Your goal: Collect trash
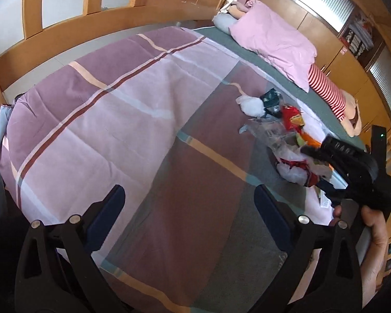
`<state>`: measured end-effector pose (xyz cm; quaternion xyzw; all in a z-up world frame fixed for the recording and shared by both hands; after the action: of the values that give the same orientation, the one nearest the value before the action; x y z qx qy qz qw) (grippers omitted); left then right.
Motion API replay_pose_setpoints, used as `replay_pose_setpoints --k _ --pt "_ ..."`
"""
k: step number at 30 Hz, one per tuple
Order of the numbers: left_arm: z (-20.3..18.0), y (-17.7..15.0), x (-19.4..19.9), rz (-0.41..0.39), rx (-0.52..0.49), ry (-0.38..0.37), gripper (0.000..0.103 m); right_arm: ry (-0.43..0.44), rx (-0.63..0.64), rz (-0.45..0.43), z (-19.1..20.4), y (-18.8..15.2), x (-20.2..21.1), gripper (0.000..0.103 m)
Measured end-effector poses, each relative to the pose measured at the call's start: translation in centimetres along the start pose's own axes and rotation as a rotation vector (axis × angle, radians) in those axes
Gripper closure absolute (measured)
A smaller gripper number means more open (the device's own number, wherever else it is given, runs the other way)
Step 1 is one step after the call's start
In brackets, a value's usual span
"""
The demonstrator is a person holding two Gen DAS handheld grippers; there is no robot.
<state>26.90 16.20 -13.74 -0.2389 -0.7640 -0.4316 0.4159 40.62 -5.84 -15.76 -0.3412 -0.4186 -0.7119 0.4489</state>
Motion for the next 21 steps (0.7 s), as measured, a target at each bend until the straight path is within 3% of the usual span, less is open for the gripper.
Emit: replay_pose_setpoints --k 2,4,7,10,13,14,16,18,21 --pt "0.8 0.2 -0.2 0.007 0.037 0.010 0.005 0.007 0.052 0.031 0.3 -0.9 -0.1 0.076" --pt "2.0 0.3 -0.1 0.012 0.096 0.009 0.005 0.031 0.102 0.057 0.5 -2.0 0.5 0.081" --pt "3.2 0.2 0.5 -0.002 0.151 0.012 0.005 0.120 0.161 0.129 0.9 -4.7 2.3 0.082" --pt "3.5 0.0 1.0 -0.015 0.166 0.008 0.005 0.236 0.245 0.264 1.8 -8.3 3.2 0.082" --pt "3.5 -0.3 0.9 -0.001 0.166 -0.003 0.005 0.236 0.326 0.338 2.6 -10.9 3.9 0.081" --pt "3.5 -0.4 0.8 0.009 0.164 -0.008 0.005 0.218 0.347 0.338 2.7 -11.3 4.2 0.076" --pt "3.3 -0.6 0.7 0.021 0.156 -0.017 0.005 0.188 0.365 0.289 2.5 -10.6 5.3 0.058" --pt "2.8 -0.9 0.5 0.037 0.137 -0.042 0.005 0.153 0.324 0.141 1.4 -8.2 7.5 0.035" --pt "1.2 -1.3 -0.3 0.087 0.070 -0.104 0.005 0.026 0.263 -0.025 -0.3 -4.3 8.9 0.028"
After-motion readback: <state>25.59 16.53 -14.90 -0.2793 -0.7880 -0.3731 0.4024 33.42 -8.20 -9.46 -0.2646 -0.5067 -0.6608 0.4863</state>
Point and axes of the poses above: each gripper's, at about its wrist camera, not at the fingertips, and x roughly against the way its jaws point, z to its left, y to its top, the point moved 2 cm from there along -x, roughly the way its jaws point, and after that the axes turned 5 degrees about z, right-handed, at the moved point
